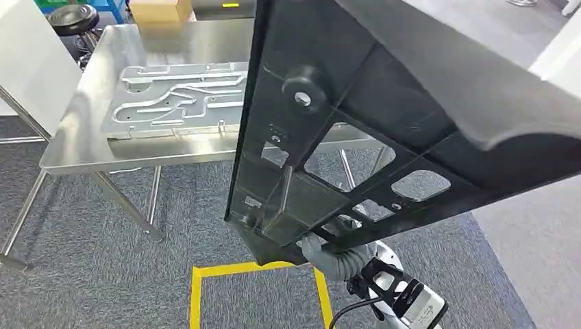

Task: Take the parts from the cabinet and place them on the table.

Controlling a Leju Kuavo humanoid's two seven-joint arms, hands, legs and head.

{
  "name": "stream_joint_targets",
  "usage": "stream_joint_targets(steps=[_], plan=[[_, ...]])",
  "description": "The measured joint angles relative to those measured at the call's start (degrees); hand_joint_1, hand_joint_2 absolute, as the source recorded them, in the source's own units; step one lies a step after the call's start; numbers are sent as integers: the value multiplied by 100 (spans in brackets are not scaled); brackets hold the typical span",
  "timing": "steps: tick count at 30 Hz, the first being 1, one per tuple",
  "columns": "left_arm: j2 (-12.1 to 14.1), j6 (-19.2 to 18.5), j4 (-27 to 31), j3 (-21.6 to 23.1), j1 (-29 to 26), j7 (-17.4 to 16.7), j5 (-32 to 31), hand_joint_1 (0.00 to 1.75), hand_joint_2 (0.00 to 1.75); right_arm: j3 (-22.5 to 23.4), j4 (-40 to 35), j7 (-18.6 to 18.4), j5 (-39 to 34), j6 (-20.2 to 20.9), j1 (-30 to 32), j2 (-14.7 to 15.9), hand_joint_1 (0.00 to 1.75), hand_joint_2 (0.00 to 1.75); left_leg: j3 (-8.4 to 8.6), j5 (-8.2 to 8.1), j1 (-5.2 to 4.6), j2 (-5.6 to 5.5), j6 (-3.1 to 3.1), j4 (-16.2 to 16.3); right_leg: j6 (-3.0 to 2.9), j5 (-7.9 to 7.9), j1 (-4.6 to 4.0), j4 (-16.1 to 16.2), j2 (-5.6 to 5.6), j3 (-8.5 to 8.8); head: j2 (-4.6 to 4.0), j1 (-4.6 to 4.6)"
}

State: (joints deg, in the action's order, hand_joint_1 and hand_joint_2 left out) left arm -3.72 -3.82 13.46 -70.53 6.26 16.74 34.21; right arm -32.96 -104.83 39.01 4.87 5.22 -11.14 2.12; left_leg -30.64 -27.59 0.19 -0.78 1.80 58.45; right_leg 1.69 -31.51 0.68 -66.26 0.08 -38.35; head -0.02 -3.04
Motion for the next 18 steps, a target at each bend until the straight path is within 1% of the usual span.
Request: stream_joint_targets(steps=[1, 2, 3, 4, 5, 6, 7, 8, 9, 10, 11, 12, 13, 14, 15, 16, 17, 18], plan=[[-2, 0, 0, 0, -1, 0, 0, 0, 175, 2, -9, 0, 0, 0, 5, 2, 175, 175, 69, -66, -5, -2, -15, -7, -55, 482, -23, 460, 5, 107, 0, 2], [-29, 4, -11, 0, 9, 0, 0, 0, 175, 6, -11, 0, 4, 0, 23, 6, 175, 175, 140, -123, -28, -8, -47, 38, -113, 852, -59, 687, 33, 102, 0, 0], [-28, 4, -11, 0, 14, -2, -2, 0, 175, 11, -13, -2, 15, 0, 29, 7, 175, 175, 115, -161, -22, -40, -89, -18, -127, 675, -63, 690, 34, 126, 0, 13], [-28, 9, -11, 0, 15, -4, -2, 0, 175, 24, -33, 0, 20, -2, 45, 9, 175, 175, 126, -195, -16, -36, -130, -66, -161, 745, -75, 710, 40, 162, 0, 6], [-28, 9, -11, 0, 9, -2, 0, 0, 175, 31, -44, 0, 28, 0, 54, 11, 175, 175, 186, -130, -21, -31, -163, 50, -199, 737, -57, 780, 49, 195, 0, 7], [-26, 9, -11, 0, 12, 2, 0, 0, 175, 31, -48, 0, 28, -2, 48, 9, 175, 175, 246, -132, -29, -31, -215, 31, -237, 712, -51, 802, 48, 284, 0, 9], [-17, 9, -13, 0, 27, 2, 0, 0, 175, 31, -65, 0, 31, 0, 57, 9, 175, 175, 206, -163, -2, -9, -226, 131, -259, 711, -22, 846, 45, 380, 0, 7], [-28, 9, -13, 0, 36, -4, 0, 0, 175, 33, -68, 0, 31, 0, 51, 9, 175, 175, 69, -151, 0, 7, -234, 414, -290, 683, -15, 855, 36, 438, 0, 9], [-31, 18, -13, 0, 44, -4, 0, 0, 175, 33, -72, 0, 31, 2, 51, 9, 175, 175, -212, -216, 10, 13, -246, 866, -310, 639, -16, 857, 33, 468, 0, 7], [-28, 17, -13, 0, 41, -4, 0, 0, 175, 33, -79, 0, 31, 4, 61, 9, 175, 175, -482, -364, 26, 17, -297, 1250, -310, 596, -16, 857, 33, 508, 0, 6], [-24, 20, -13, 0, 19, -4, 0, 0, 175, 33, -79, 0, 33, 9, 72, 9, 175, 175, -742, -576, 40, 19, -335, 1573, -312, 540, -16, 857, 34, 560, 0, 7], [-24, 20, -13, 0, -1, -4, 0, 0, 175, 35, -79, 0, 35, 9, 82, 9, 175, 175, -891, -726, 50, 24, -339, 1679, -309, 488, -13, 856, 38, 618, 0, 7], [-24, 24, -13, -2, -13, -4, 0, 0, 175, 35, -79, 0, 35, 9, 83, 9, 175, 175, -947, -753, 59, 31, -342, 1592, -300, 433, -8, 856, 44, 690, 0, 7], [-24, 24, -13, 0, -12, -9, 0, 0, 175, 35, -79, -2, 37, 20, 85, 9, 175, 175, -919, -648, 66, 38, -345, 1338, -285, 372, -2, 856, 47, 771, 0, 7], [-24, 24, -13, 0, -8, -15, 0, 0, 175, 37, -79, 0, 37, 26, 84, 9, 175, 175, -823, -391, 73, 44, -346, 930, -266, 303, 1, 856, 46, 869, 0, 7], [-24, 24, -13, 0, -7, -15, 0, 0, 175, 37, -83, 0, 37, 33, 84, 9, 175, 175, -738, -160, 78, 50, -348, 624, -252, 255, 4, 856, 42, 936, 0, 7], [-22, 24, -13, 0, -15, -15, 0, 0, 175, 37, -90, 0, 37, 37, 82, 9, 175, 175, -638, 489, 78, 102, -330, 77, -218, 168, 3, 860, 29, 984, 0, 7], [-22, 24, -13, 0, -10, -20, 0, 0, 175, 39, -94, -2, 45, 37, 89, 9, 175, 175, -673, 492, 32, 128, -299, 63, -181, 129, -12, 842, 40, 1029, 0, 4]])
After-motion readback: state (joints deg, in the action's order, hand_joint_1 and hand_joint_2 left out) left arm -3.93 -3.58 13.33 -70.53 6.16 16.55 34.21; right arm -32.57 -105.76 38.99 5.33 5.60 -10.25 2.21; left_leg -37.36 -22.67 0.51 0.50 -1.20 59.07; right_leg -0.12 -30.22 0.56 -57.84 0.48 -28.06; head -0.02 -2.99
